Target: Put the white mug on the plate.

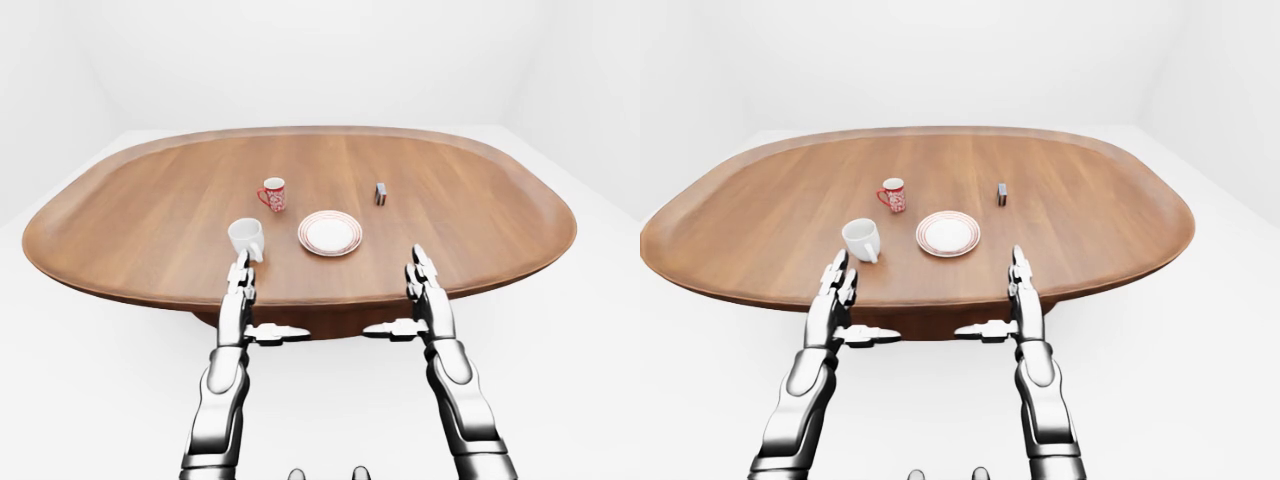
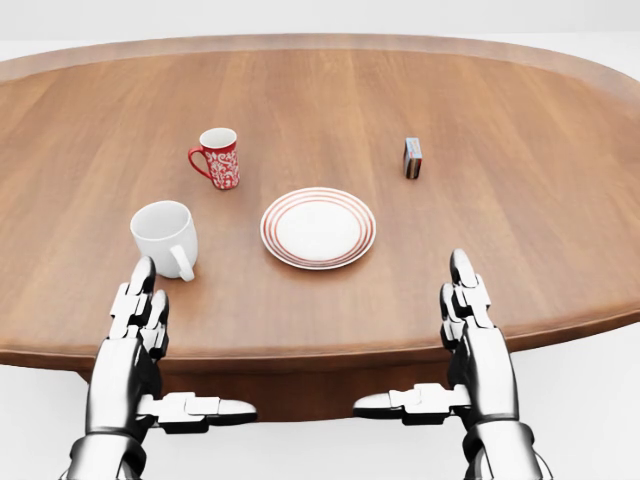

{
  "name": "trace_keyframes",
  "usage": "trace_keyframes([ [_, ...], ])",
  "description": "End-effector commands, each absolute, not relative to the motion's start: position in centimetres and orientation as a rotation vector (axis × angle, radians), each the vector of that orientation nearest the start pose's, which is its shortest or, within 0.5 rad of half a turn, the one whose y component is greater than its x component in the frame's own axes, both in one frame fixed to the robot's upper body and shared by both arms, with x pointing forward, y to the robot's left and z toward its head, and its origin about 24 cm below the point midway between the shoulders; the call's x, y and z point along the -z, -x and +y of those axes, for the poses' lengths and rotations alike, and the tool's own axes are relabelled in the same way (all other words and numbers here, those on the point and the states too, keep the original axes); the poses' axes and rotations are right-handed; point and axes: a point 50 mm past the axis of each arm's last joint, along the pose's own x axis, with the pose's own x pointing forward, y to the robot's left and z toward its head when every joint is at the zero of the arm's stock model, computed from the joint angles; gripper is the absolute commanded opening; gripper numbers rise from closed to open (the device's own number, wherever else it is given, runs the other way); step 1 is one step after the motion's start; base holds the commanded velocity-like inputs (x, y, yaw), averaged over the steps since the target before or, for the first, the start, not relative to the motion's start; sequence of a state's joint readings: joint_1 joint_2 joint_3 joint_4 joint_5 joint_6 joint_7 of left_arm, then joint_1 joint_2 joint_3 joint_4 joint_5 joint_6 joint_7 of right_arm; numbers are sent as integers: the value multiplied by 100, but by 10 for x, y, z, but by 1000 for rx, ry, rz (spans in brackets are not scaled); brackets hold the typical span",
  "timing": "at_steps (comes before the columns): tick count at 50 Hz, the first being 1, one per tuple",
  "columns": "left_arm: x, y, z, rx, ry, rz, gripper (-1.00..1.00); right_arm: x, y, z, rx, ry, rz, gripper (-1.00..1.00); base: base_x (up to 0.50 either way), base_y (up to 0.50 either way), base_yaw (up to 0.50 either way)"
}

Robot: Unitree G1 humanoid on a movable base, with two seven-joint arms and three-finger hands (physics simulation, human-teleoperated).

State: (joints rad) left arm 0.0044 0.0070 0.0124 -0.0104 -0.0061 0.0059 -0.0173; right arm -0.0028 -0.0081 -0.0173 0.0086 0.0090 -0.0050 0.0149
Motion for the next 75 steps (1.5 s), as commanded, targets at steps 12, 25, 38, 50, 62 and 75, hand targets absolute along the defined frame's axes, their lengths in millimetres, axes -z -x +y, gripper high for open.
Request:
trace_keyframes([
  [12, -46, -251, 158, -10, -26, 0, 100, -42, -254, -159, -4, -17, 2, 100, 0, 0, 0],
  [25, -99, -251, 204, -160, 27, -190, 100, -137, -209, -184, 116, 73, -359, 100, 0, 0, 0],
  [38, -214, -184, 266, -397, 79, -743, 100, -210, -107, -245, 365, 148, -603, 100, 0, 0, 0],
  [50, -227, -167, 307, -593, 170, -805, 100, -207, -74, -267, 467, 143, -540, 100, 0, 0, 0],
  [62, -224, -172, 303, -584, 163, -781, 100, -213, -73, -270, 471, 137, -545, 100, 0, 0, 0],
  [75, -227, -172, 303, -586, 162, -793, 100, -213, -74, -269, 465, 149, -566, 100, 1, 0, 0],
])
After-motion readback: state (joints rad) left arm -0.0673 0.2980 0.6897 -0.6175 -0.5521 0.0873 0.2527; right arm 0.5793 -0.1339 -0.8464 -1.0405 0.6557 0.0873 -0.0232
